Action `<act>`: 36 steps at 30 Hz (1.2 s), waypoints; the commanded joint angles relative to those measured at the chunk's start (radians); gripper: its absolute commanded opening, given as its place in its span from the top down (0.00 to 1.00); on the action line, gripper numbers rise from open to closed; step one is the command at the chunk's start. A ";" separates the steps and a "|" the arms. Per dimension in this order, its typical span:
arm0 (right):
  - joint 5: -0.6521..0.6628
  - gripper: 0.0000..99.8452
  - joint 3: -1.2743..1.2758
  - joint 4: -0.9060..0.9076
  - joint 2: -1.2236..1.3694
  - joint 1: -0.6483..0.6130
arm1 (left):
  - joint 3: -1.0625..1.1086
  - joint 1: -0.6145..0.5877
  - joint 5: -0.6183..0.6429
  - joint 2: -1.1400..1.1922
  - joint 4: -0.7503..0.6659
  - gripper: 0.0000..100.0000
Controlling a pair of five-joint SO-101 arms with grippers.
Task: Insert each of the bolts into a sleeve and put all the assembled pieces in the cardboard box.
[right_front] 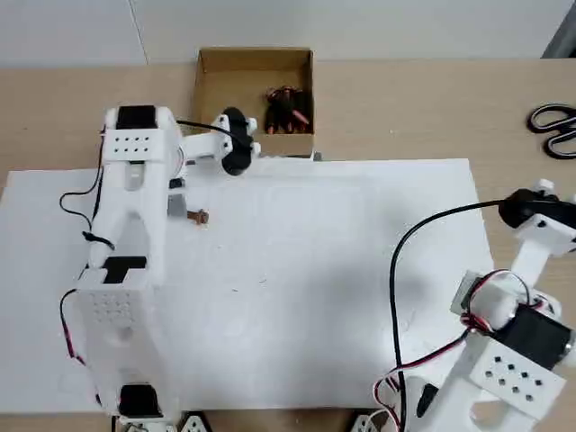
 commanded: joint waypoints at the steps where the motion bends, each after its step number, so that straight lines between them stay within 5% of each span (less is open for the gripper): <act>1: 0.011 0.99 -0.005 -0.025 -0.010 0.002 | -0.008 0.011 -0.144 0.003 -0.020 0.74; 13: 0.011 0.99 -0.005 -0.025 -0.010 0.002 | -0.008 0.031 -0.143 0.094 -0.020 0.74; 25: 0.011 0.99 -0.005 -0.024 -0.010 0.002 | -0.004 0.092 -0.138 0.094 -0.017 0.99; 29: 0.011 0.99 -0.005 -0.024 -0.010 0.002 | -0.008 0.092 -0.135 0.083 -0.008 1.00; 36: 0.011 0.99 -0.009 -0.019 -0.012 -0.010 | -0.275 0.094 -0.018 0.083 0.204 1.00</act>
